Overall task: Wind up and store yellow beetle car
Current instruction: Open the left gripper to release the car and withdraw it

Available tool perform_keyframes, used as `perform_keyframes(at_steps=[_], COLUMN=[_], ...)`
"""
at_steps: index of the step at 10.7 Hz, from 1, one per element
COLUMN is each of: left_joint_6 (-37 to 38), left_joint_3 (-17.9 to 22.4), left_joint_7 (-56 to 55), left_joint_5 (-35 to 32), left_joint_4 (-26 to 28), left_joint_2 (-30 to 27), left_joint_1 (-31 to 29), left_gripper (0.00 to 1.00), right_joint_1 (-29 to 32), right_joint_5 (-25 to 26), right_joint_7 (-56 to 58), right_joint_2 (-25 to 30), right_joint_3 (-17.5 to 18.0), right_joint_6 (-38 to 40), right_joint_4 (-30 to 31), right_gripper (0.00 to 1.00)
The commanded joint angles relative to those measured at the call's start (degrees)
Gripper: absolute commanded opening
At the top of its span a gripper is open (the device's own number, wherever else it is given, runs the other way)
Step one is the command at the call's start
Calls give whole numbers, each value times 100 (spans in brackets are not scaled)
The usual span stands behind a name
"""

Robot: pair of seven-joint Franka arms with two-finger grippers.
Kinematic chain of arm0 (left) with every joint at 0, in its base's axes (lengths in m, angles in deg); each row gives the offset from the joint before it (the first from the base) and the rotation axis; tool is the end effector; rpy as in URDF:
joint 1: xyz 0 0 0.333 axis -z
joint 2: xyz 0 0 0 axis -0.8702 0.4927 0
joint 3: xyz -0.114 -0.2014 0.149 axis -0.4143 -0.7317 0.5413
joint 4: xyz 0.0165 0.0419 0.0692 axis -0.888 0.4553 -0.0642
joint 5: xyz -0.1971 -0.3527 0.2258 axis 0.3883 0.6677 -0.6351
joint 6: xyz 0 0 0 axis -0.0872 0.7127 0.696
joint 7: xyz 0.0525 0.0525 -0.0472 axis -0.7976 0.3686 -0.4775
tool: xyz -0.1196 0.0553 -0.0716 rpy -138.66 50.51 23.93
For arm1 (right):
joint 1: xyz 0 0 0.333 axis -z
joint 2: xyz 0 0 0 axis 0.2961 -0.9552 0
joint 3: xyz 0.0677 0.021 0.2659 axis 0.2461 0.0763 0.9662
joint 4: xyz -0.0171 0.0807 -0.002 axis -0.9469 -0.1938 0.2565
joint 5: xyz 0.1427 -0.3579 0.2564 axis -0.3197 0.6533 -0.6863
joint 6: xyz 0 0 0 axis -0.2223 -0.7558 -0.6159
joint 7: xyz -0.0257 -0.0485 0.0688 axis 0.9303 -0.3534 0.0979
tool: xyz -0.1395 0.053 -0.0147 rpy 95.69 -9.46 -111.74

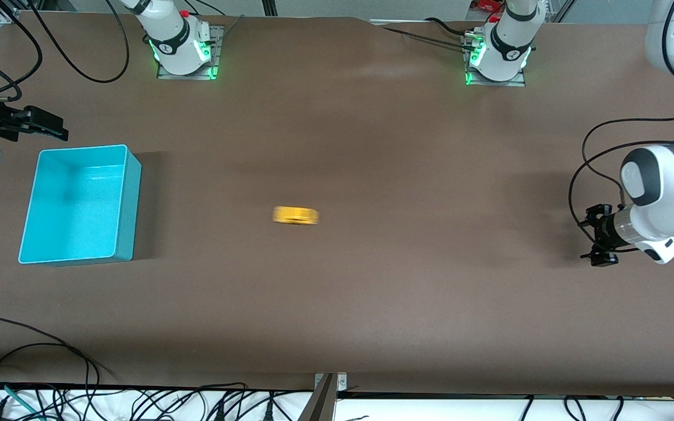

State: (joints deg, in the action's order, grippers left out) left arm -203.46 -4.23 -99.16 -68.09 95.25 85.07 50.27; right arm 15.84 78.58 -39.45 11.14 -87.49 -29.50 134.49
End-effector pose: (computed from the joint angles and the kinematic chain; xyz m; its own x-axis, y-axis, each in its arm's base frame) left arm 0.6749 0.1221 0.1562 0.0643 0.9977 -0.0224 0.9971 -0.0651 -0.0384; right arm 0.6215 -0.0165 0.5062 0.9872 0.0213 -0.1583 0.0210 -0.9998 -0.0032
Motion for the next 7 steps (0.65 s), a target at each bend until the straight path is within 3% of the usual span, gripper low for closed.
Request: perform_keyframes(at_steps=[1, 4, 7], left_joint_6=[365, 578, 1085], left_joint_3=[-24, -50, -94], left_joint_7=[272, 448, 1403], left_joint_5=[-142, -159, -151], left_joint_4=[-102, -278, -891], left_joint_2=[-270, -314, -428], left_joint_1=[10, 45, 28], left_gripper=[90, 90, 90], right_joint_1=[15, 24, 15], right_joint_5=[-77, -112, -156], right_joint_7=[27, 45, 45], right_joint_2=[54, 55, 54], right_joint_3=[49, -38, 32], right_joint_6=[104, 113, 121], right_joint_4=[-291, -328, -328], right_gripper=[100, 100, 100])
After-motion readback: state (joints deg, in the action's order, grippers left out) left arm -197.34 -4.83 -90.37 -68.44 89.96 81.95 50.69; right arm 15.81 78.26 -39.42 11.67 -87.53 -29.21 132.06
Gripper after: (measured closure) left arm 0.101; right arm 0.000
